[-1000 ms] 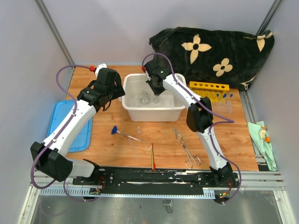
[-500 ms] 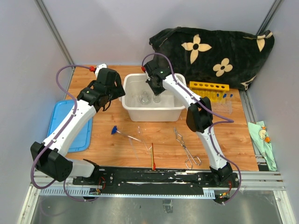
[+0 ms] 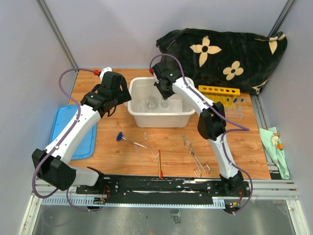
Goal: Organize the chemistry lab equipment
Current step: Place the collection bottle in the storage box, then pick up the chemistry item at the center of the board.
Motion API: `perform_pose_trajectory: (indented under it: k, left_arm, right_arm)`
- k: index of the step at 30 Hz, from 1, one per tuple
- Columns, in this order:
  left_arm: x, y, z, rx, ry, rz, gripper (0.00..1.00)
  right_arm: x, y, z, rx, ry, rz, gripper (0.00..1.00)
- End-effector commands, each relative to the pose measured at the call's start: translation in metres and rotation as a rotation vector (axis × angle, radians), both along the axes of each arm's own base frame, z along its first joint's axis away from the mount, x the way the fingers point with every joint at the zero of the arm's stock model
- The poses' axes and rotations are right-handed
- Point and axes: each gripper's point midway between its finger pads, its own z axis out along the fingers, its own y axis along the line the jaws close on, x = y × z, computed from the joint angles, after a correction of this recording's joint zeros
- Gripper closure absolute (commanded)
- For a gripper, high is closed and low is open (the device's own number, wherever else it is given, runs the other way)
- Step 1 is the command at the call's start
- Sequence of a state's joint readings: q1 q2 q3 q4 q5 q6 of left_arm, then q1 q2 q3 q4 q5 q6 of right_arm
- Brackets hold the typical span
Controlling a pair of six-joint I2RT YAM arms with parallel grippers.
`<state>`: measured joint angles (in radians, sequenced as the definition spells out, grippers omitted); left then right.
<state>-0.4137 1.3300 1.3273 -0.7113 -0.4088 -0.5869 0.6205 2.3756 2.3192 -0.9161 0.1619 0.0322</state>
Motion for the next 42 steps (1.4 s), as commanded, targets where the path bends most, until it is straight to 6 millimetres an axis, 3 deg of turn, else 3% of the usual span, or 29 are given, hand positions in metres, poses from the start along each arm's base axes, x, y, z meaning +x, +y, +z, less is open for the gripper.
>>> perform_pose_trajectory:
  k: [1, 9, 15, 18, 22, 25, 30, 36, 42]
  left_arm:
    - [-0.005, 0.003, 0.003, 0.008, -0.007, -0.002, 0.23]
    - [-0.017, 0.007, 0.007, -0.001, -0.014, 0.001, 0.23]
    - [-0.038, 0.009, -0.002, -0.041, 0.014, 0.001, 0.23]
    - [-0.047, 0.007, -0.012, -0.054, 0.052, -0.014, 0.23]
    - [-0.059, 0.008, -0.036, -0.029, 0.146, -0.03, 0.24]
    - [-0.065, 0.01, -0.056, -0.002, 0.208, -0.038, 0.25]
    - [-0.078, 0.014, -0.084, 0.026, 0.306, -0.03, 0.33]
    - [-0.094, 0.016, -0.105, 0.028, 0.38, -0.029, 0.37]
    - [-0.11, 0.013, -0.126, 0.006, 0.451, -0.045, 0.37]
  right_arm:
    - [-0.007, -0.004, 0.06, 0.026, -0.11, 0.013, 0.76]
    - [-0.018, -0.014, 0.109, 0.058, -0.187, 0.01, 0.75]
    - [-0.041, -0.027, 0.146, 0.09, -0.225, 0.009, 0.75]
    - [-0.064, -0.039, 0.181, 0.136, -0.265, 0.016, 0.74]
    - [-0.108, -0.042, 0.202, 0.203, -0.245, 0.074, 0.73]
    - [-0.147, -0.049, 0.212, 0.218, -0.248, 0.117, 0.73]
    - [-0.187, -0.067, 0.198, 0.206, -0.217, 0.106, 0.73]
    - [-0.203, -0.084, 0.201, 0.191, -0.241, 0.078, 0.74]
    - [-0.221, -0.086, 0.196, 0.178, -0.235, 0.102, 0.74]
